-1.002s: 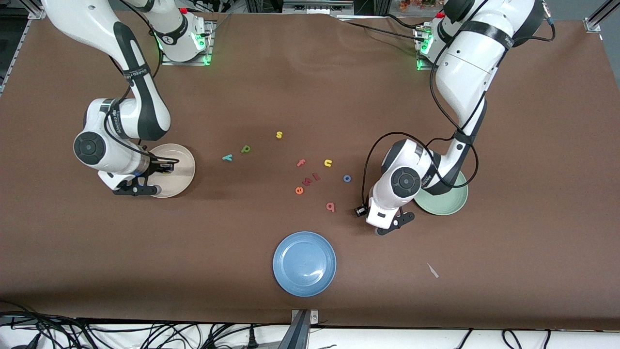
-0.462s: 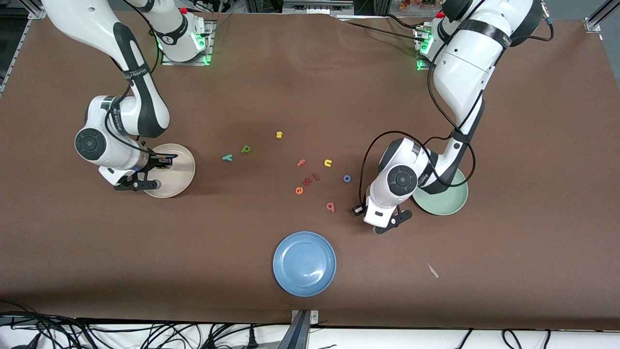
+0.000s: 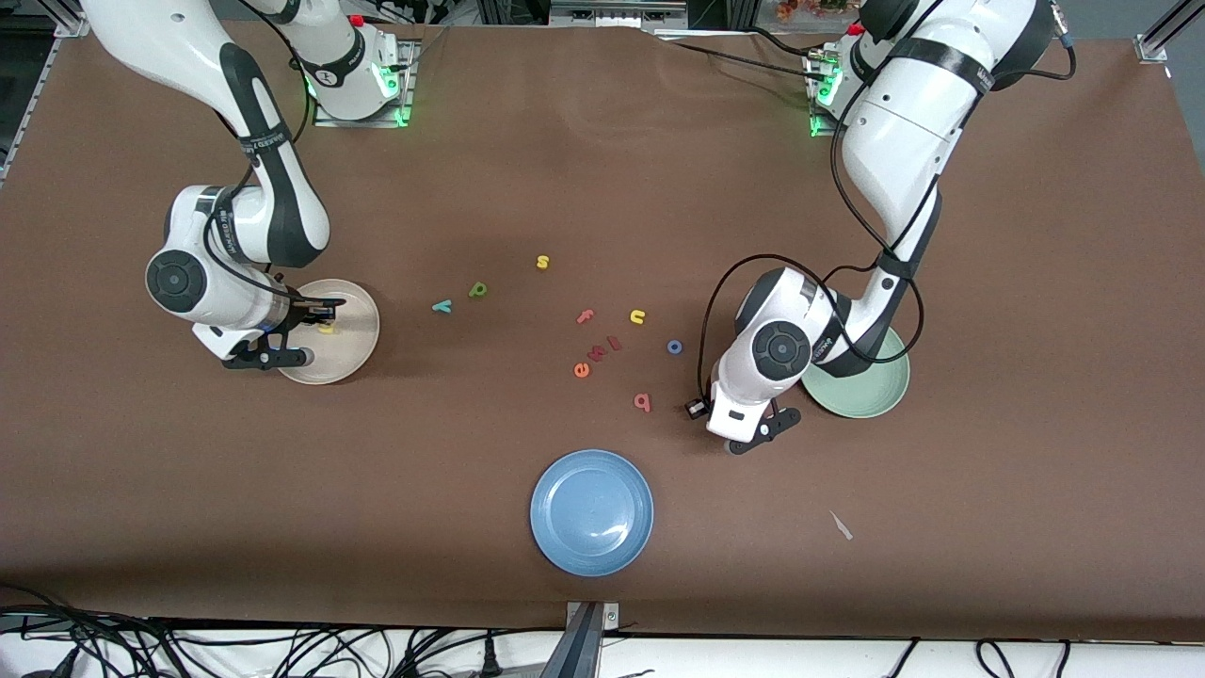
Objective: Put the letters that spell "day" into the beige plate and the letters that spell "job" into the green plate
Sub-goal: 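Release the yellow letter while the left gripper grasps the cyan letter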
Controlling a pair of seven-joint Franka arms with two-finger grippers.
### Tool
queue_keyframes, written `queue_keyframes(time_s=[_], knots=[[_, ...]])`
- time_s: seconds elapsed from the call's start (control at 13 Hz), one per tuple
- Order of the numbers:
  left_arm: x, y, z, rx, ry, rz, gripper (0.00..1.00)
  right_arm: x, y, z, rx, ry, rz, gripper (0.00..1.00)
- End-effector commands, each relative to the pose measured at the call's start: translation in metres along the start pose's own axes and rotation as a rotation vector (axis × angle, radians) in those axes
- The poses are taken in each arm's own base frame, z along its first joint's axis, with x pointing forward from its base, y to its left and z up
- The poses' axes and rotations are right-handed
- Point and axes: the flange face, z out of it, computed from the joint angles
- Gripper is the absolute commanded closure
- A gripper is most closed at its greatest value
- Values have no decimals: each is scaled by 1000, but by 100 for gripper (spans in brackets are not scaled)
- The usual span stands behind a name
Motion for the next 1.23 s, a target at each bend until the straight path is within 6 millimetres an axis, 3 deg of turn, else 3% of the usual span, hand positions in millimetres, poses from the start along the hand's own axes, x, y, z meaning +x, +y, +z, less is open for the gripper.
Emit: queue_keyframes(time_s=[0.0, 0.15, 0.39, 0.69, 0.85, 1.0, 1.16], knots=[[6, 0, -19, 19, 38, 8, 100, -2, -5, -24, 25, -22, -5, 0], [4, -3, -53, 69, 20, 22, 100, 2, -15, -43, 32, -60, 18, 0], [3, -9, -92, 108, 26, 93, 100, -1, -72, -50, 24, -98, 243, 0], [18, -48, -160, 184, 18, 235, 100, -13, -123, -55, 28, -92, 379, 0], [13, -77, -165, 214, -8, 318, 100, -18, -138, -49, 39, -62, 424, 0], [22, -114, -157, 238, -44, 355, 100, -31, -155, -33, 69, 5, 447, 0], [21, -127, -141, 252, -76, 403, 100, -35, -161, -24, 79, 24, 476, 0]])
